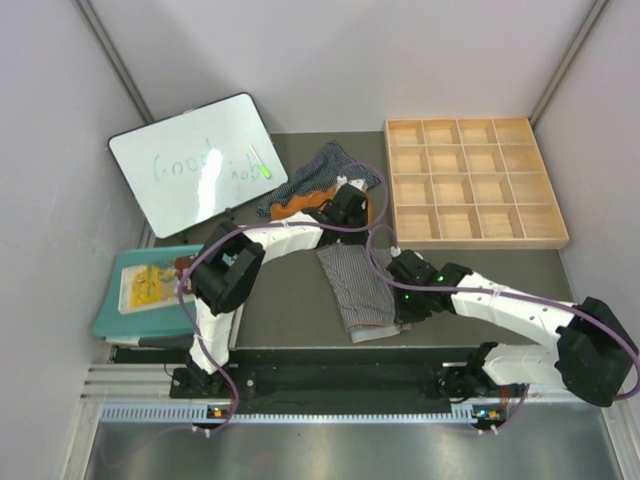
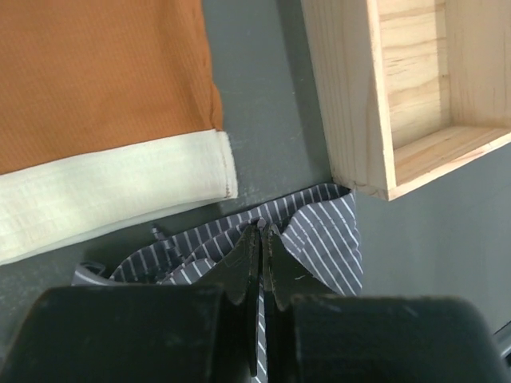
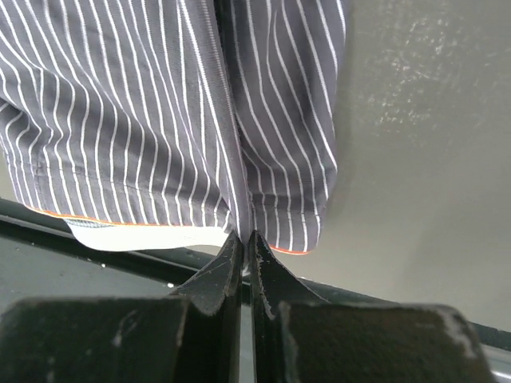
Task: Roll the underwear
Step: Fold the underwear at the center of the board.
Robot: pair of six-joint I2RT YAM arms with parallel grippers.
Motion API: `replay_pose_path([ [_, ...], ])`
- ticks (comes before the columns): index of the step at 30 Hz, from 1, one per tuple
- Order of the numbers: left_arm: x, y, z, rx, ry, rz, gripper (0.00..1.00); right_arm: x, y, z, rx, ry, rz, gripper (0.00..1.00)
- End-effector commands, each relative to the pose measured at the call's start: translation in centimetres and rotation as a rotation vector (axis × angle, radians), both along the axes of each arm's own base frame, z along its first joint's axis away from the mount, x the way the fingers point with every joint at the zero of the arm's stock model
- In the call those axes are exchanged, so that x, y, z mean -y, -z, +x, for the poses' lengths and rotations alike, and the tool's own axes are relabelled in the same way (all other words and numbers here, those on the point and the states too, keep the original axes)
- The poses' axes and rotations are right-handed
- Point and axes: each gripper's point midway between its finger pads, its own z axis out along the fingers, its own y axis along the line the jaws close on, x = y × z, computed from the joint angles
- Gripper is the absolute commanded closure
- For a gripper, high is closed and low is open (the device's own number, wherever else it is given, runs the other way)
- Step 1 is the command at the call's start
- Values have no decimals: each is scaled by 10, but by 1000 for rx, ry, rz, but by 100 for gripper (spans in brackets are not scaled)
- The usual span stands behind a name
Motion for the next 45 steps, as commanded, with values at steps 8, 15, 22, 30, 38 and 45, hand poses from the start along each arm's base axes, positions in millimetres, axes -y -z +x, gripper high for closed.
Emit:
replay_pose_path([
  [8,37,-23,13,91,40,2,100,20,-2,-3,11,53,-28,100],
  [15,45,-15,17,88,53,25,100,28,0,0,23,82,-52,100],
  [22,47,-14,22,102,52,31,100,35,0,10,60,122,-77,93],
  [30,52,-62,21,181,74,-30,28,37,-9,20,96,147,-69,45],
  [38,20,-103,3,254,66,-77,21,34,1,21,56,164,-17,43],
  [45,-42,-109,-16,256,26,-45,21,29,20,9,-11,185,25,60],
])
